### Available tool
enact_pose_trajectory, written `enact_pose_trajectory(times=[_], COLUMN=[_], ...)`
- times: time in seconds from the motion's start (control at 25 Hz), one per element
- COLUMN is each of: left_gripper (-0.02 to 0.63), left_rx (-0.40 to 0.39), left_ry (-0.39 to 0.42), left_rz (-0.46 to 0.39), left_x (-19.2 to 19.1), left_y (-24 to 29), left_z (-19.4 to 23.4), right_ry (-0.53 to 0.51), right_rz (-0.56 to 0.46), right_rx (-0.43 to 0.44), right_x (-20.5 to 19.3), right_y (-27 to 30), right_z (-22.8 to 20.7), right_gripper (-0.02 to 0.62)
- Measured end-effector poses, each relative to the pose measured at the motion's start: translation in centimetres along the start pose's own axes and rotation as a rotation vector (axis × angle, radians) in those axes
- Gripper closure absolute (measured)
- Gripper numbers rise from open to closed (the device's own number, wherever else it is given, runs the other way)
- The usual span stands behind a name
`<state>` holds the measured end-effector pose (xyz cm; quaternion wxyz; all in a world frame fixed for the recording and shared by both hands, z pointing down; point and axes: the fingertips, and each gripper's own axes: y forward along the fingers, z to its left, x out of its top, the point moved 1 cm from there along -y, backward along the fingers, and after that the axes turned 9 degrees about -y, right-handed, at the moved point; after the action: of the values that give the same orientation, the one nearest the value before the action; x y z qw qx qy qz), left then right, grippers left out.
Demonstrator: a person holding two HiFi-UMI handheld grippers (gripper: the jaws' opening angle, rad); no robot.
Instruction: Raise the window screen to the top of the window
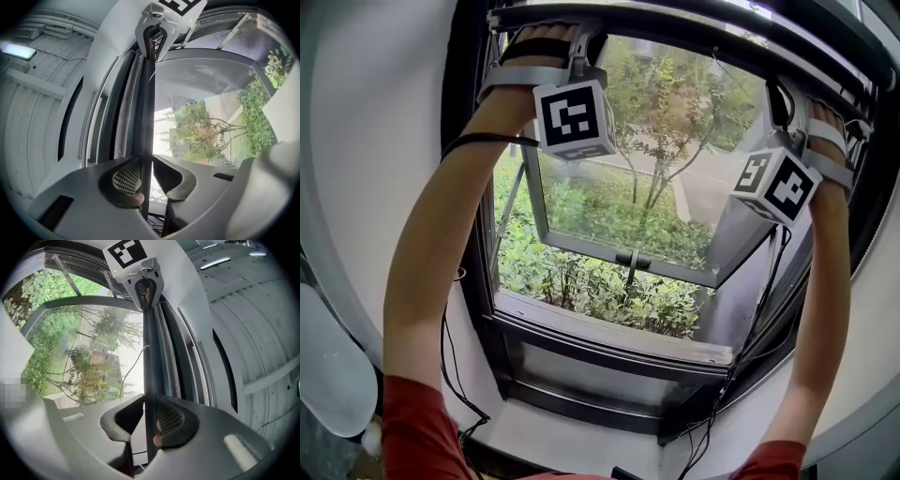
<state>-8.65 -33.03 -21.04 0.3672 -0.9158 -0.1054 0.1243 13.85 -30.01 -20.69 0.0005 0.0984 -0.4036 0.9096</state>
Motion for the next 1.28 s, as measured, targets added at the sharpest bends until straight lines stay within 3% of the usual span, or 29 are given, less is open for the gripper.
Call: enact_pose_trajectory(times=[0.16, 0.36, 1.08, 1.28], left_gripper=[0.529, 0.525, 0.525, 0.525], left_rx=[-0.007, 0.088, 0.115, 0.114], left_ry=[-0.009, 0.026, -0.022, 0.016], left_rz=[0.01, 0.022, 0.058, 0.071], left_x=[0.3, 0.6, 1.4, 1.4], left_y=[1.2, 3.0, 6.5, 6.8], left_z=[0.9, 3.2, 6.4, 6.5], right_ry=[-0.008, -0.03, -0.046, -0.048], right_rz=[0.013, 0.04, 0.079, 0.082], right_rx=[-0.01, -0.048, -0.093, -0.073], right_x=[-0.3, -0.7, -1.7, -1.8], right_y=[1.4, 3.2, 7.1, 7.4], right_z=[-1.1, -3.0, -5.9, -5.8], right_gripper=[0.502, 0.505, 0.506, 0.506])
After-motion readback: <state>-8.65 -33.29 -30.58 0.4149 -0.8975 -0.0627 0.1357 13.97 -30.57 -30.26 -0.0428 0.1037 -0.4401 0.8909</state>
